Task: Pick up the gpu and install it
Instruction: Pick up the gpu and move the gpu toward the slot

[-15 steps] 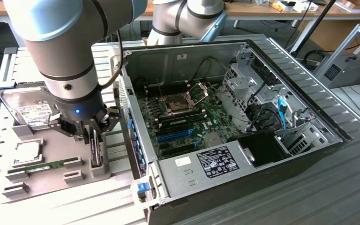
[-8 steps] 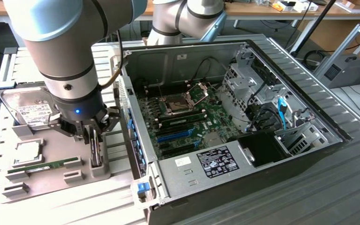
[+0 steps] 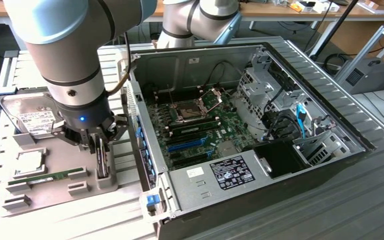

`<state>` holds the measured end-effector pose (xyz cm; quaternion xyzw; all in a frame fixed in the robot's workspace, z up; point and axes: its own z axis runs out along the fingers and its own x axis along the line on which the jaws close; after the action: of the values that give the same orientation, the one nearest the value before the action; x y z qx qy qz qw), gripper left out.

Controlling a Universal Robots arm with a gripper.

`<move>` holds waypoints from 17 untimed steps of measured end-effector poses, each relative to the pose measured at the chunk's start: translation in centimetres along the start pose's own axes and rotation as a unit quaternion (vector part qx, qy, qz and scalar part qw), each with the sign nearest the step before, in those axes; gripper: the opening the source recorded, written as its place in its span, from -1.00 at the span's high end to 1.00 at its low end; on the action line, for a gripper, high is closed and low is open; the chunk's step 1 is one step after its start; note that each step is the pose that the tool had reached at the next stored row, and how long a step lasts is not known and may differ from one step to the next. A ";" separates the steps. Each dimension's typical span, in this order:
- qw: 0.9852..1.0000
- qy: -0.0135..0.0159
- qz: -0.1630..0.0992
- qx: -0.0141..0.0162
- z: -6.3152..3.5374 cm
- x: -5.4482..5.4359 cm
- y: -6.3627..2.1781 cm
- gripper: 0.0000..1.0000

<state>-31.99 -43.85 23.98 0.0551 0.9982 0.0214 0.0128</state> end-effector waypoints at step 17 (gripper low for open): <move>1.000 0.000 0.004 0.000 0.00 0.0 0.00 0.30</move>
<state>-32.00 -43.85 23.98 0.0594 0.9979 0.0214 0.0129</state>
